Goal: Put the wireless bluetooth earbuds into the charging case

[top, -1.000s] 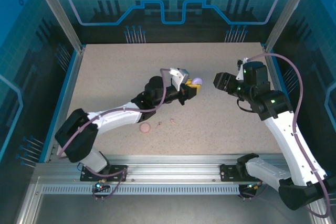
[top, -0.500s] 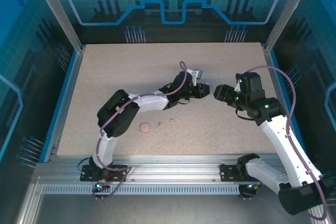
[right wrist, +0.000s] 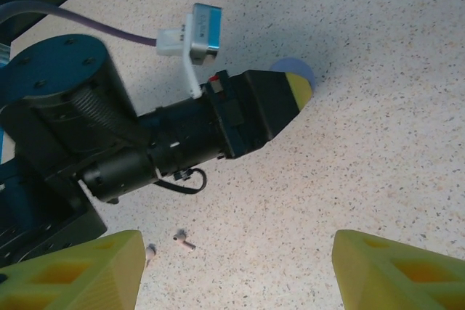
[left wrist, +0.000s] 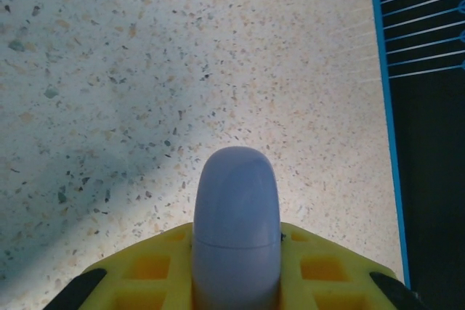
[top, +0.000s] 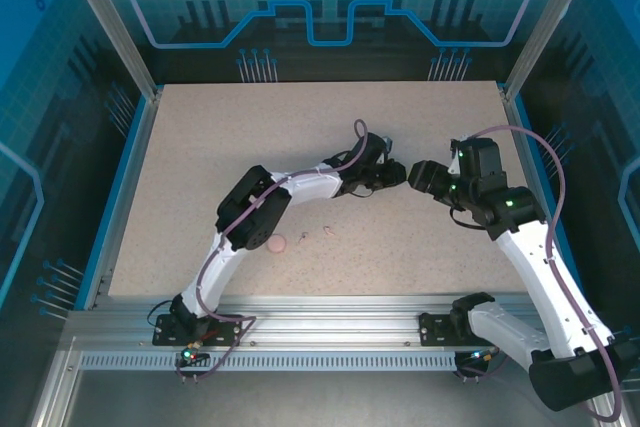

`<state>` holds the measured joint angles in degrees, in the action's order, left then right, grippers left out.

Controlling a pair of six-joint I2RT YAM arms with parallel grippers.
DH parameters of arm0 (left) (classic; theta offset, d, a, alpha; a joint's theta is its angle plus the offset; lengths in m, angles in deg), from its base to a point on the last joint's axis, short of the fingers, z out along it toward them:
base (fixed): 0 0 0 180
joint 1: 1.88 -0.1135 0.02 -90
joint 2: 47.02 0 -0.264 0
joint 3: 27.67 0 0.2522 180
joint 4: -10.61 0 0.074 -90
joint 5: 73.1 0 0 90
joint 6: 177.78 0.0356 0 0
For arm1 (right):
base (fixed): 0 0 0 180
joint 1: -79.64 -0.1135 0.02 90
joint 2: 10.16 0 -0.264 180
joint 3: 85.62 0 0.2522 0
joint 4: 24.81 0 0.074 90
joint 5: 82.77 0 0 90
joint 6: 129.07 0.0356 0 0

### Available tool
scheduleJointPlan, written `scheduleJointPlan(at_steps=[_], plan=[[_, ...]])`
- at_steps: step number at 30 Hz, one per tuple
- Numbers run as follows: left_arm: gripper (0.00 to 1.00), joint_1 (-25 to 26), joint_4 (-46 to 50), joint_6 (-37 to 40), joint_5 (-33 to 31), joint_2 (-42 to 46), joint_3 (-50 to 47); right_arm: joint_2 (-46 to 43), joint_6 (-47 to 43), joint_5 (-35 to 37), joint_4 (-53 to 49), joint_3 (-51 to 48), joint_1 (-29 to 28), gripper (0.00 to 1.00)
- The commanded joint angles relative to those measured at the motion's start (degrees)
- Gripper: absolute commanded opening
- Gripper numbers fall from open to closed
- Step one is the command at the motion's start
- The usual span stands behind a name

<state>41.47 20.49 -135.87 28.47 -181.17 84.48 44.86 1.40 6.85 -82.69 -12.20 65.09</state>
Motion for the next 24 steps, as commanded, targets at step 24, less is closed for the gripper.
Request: scheduleJointPlan(at_steps=[24], plan=[[0.41,-1.98,23.28,3.13,-0.32,-5.35,14.12,0.97,-3.28,-0.19,-2.36,4.14,2.21,0.7]])
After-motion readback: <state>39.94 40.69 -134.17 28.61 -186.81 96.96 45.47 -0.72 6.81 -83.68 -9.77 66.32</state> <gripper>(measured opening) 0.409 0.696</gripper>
